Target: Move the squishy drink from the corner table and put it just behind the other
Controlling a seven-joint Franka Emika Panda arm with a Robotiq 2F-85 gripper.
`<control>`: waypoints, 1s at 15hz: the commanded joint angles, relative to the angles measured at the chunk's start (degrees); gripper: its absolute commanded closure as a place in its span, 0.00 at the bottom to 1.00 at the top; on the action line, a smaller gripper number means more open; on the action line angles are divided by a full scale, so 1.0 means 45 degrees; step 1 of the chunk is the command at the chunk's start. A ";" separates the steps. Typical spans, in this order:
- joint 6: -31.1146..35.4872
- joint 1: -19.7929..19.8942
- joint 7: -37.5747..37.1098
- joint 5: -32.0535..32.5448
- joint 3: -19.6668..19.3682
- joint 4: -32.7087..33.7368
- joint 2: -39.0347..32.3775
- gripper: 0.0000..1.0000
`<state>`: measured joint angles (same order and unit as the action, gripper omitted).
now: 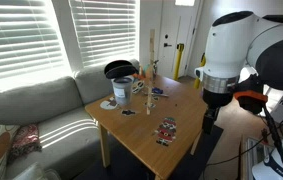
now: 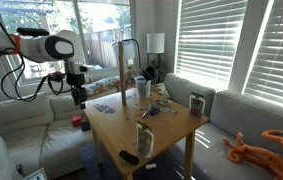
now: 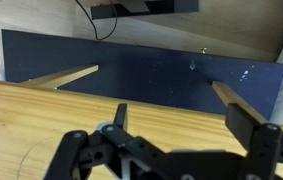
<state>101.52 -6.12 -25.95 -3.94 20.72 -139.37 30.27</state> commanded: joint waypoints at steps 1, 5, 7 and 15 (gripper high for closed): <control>-0.0011 -0.0257 -0.0107 0.0115 -0.0224 0.0014 -0.0053 0.00; 0.0202 0.0275 -0.0482 0.0151 -0.1037 -0.0355 0.0802 0.00; 0.0283 0.0673 -0.0750 0.0103 -0.1576 -0.0512 0.1304 0.00; 0.0681 0.3427 -0.2414 0.1783 -0.2681 -0.0917 0.2514 0.00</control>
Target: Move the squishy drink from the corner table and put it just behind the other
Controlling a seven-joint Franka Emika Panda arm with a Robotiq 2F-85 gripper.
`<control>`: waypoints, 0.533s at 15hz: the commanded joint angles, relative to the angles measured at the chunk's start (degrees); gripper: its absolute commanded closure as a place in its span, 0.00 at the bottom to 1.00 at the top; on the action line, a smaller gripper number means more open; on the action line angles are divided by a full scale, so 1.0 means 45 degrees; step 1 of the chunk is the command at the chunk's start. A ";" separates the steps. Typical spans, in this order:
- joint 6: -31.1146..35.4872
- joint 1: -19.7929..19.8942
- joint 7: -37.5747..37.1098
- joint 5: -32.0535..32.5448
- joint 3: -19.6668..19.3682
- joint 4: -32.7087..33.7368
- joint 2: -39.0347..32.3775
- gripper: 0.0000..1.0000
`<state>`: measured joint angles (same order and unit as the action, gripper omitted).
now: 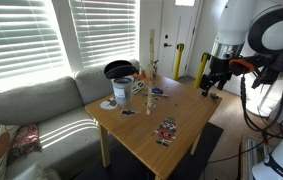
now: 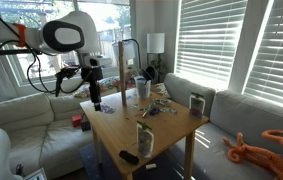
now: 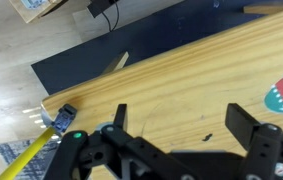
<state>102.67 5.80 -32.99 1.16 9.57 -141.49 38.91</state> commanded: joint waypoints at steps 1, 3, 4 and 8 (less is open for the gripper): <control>0.0450 0.1070 -0.1260 0.0771 -0.0229 -0.0412 0.0575 0.00; 0.0153 0.0856 -0.0910 0.0641 -0.0343 -0.0136 0.0213 0.00; 0.0151 0.1031 -0.1202 0.0763 -0.0367 -0.0158 0.0220 0.00; 0.0648 0.1310 -0.3519 -0.0079 -0.0061 0.0294 -0.0664 0.00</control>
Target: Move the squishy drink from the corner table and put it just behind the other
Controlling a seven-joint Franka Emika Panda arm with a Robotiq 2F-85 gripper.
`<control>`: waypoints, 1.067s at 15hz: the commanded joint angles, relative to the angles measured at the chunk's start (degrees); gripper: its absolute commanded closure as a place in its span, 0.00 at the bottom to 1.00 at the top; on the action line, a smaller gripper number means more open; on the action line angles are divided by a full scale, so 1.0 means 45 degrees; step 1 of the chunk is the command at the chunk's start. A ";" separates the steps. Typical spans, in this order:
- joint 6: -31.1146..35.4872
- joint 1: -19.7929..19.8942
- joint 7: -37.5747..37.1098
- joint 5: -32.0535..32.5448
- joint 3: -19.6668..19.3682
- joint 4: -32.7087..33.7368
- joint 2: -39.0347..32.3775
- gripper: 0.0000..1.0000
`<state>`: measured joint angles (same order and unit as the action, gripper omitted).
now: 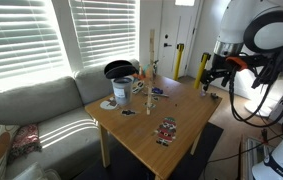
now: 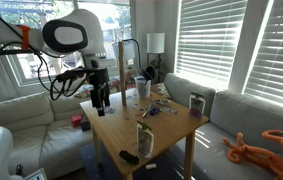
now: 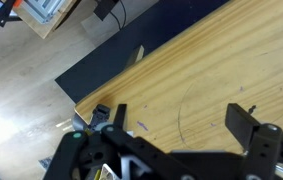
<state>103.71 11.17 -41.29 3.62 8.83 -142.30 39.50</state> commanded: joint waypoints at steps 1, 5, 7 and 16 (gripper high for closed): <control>0.0682 0.0245 -0.1990 -0.0540 -0.0110 0.0691 -0.0953 0.00; 0.1621 0.0830 -0.3111 -0.0232 -0.1093 0.1349 -0.1478 0.00; 0.2170 0.1222 -0.3552 -0.0211 -0.1608 0.1624 -0.1779 0.00; 0.3233 0.1721 -0.4576 -0.0086 -0.2420 0.2191 -0.2418 0.00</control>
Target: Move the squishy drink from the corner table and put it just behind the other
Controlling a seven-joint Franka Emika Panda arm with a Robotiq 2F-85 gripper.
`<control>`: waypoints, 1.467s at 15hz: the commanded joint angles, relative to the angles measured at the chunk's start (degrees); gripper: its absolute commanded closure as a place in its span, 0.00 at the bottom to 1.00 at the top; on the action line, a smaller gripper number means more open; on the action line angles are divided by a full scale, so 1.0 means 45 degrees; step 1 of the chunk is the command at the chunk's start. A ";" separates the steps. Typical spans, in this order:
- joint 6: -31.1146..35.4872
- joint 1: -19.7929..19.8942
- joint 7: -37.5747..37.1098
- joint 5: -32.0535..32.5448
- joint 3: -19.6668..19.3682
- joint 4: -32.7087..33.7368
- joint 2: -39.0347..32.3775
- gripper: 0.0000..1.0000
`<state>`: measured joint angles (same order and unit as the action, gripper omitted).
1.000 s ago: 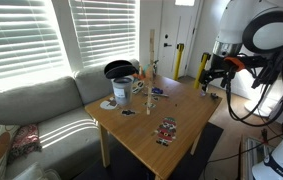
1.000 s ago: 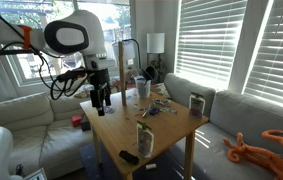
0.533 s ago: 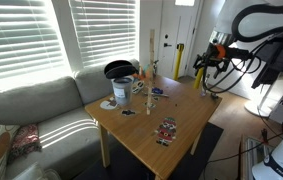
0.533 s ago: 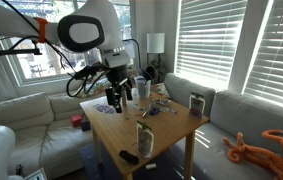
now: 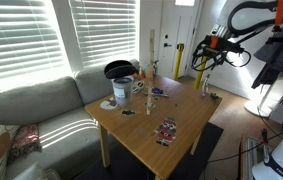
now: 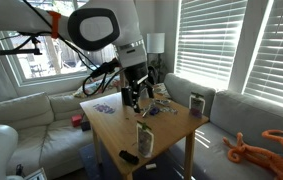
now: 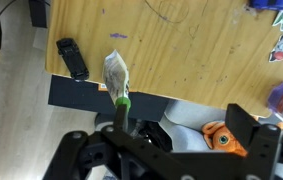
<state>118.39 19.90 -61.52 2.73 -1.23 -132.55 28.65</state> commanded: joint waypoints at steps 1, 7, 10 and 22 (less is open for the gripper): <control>0.0246 -0.0211 -0.0370 0.0073 -0.0107 0.0019 -0.0101 0.00; 0.1839 0.0501 0.0130 0.2339 -0.0429 0.1924 -0.1984 0.00; 0.1602 0.0771 0.0441 0.3963 -0.0818 0.3424 -0.3349 0.00; 0.2909 0.0112 -0.2212 0.4093 -0.1470 0.5394 -0.5437 0.00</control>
<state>126.67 22.30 -64.18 20.98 -6.75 -113.23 8.86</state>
